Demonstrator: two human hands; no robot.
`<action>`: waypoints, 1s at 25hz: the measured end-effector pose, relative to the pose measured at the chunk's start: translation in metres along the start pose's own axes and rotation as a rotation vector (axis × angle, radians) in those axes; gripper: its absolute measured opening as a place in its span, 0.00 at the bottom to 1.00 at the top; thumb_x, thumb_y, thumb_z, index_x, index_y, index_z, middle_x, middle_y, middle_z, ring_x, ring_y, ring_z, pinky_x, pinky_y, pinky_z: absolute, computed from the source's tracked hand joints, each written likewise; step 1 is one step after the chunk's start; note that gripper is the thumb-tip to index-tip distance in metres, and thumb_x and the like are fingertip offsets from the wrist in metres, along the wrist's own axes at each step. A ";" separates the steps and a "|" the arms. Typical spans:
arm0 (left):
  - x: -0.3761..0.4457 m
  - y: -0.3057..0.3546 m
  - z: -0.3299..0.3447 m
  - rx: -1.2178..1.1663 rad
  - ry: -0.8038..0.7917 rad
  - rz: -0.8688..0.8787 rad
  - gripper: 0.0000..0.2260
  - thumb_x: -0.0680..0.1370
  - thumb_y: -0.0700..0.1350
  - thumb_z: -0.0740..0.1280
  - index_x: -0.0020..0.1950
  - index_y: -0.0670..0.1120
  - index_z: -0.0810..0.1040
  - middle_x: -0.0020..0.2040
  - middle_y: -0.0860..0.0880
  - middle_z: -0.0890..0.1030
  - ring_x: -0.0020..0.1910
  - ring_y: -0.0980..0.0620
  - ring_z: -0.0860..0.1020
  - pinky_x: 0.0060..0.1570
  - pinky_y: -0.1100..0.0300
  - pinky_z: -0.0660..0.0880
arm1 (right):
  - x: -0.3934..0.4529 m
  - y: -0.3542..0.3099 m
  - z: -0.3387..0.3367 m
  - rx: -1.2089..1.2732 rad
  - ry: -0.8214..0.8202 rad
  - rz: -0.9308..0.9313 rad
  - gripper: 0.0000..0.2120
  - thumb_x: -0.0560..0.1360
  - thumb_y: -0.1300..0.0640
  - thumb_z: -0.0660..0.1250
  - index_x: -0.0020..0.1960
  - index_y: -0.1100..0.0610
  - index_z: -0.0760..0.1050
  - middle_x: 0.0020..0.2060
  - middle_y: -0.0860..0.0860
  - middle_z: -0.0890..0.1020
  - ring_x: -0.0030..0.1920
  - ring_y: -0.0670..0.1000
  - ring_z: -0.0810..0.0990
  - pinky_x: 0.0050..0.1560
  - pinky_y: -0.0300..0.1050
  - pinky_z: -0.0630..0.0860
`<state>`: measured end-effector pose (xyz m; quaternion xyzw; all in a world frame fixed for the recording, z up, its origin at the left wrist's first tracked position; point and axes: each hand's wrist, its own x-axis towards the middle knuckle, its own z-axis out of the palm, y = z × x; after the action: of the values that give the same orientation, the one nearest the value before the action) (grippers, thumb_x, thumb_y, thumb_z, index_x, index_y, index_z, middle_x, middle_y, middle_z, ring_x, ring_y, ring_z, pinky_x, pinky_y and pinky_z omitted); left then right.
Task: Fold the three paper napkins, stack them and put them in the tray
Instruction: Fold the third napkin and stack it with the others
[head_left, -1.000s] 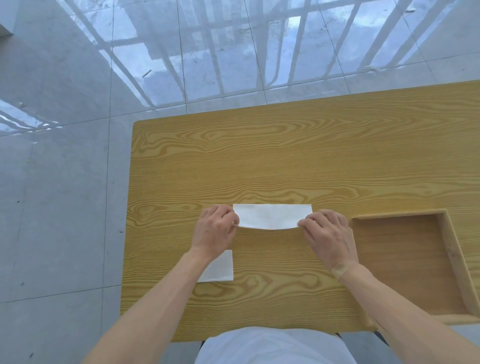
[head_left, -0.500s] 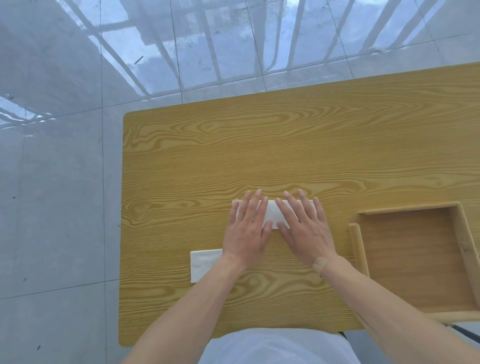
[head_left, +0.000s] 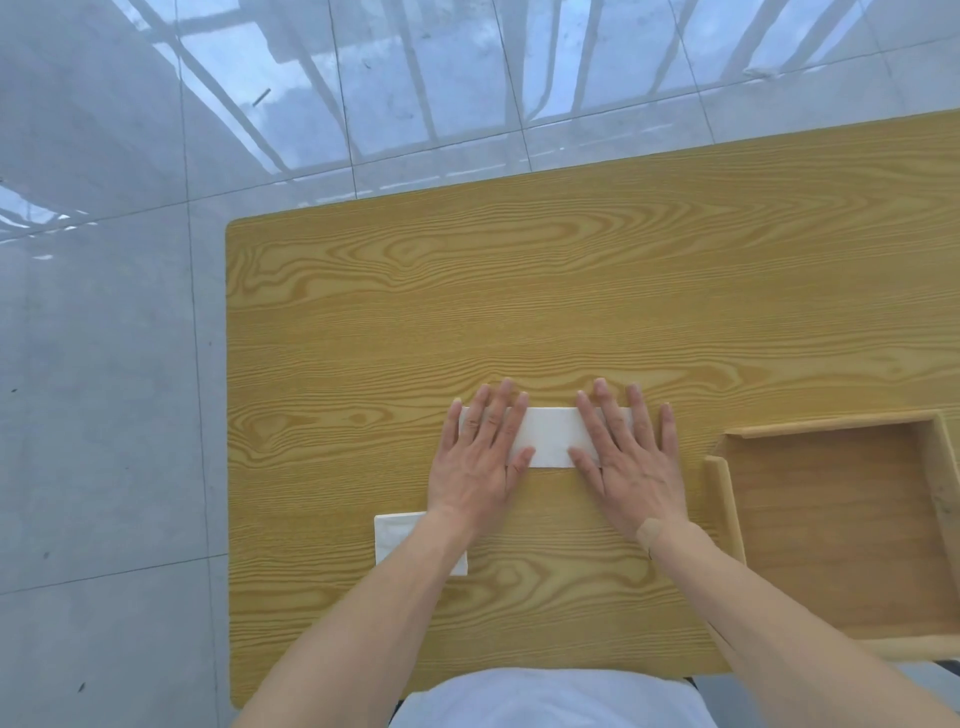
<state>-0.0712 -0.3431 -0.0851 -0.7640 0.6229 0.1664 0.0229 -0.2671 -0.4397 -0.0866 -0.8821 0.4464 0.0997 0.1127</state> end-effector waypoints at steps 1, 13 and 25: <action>-0.001 -0.010 -0.001 0.001 0.003 -0.015 0.27 0.83 0.59 0.43 0.81 0.51 0.45 0.81 0.52 0.45 0.79 0.50 0.44 0.76 0.46 0.44 | -0.002 0.006 0.000 0.008 0.008 0.029 0.30 0.80 0.35 0.41 0.79 0.45 0.42 0.80 0.45 0.46 0.79 0.55 0.41 0.76 0.62 0.42; -0.006 -0.039 -0.028 -0.079 -0.044 -0.015 0.28 0.83 0.59 0.48 0.80 0.50 0.49 0.81 0.53 0.46 0.79 0.53 0.42 0.77 0.51 0.42 | -0.029 0.018 -0.004 0.104 -0.041 0.020 0.35 0.79 0.34 0.41 0.79 0.50 0.36 0.80 0.47 0.41 0.78 0.54 0.36 0.75 0.61 0.38; -0.009 -0.021 -0.061 -0.109 -0.074 -0.249 0.25 0.77 0.52 0.66 0.73 0.52 0.65 0.66 0.50 0.72 0.67 0.48 0.68 0.65 0.51 0.64 | -0.101 0.007 0.000 0.128 -0.291 0.120 0.53 0.67 0.20 0.43 0.74 0.53 0.24 0.74 0.52 0.25 0.74 0.56 0.24 0.74 0.60 0.31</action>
<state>-0.0382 -0.3451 -0.0284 -0.8289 0.5120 0.2237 0.0247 -0.3316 -0.3664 -0.0595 -0.8211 0.4828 0.2040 0.2261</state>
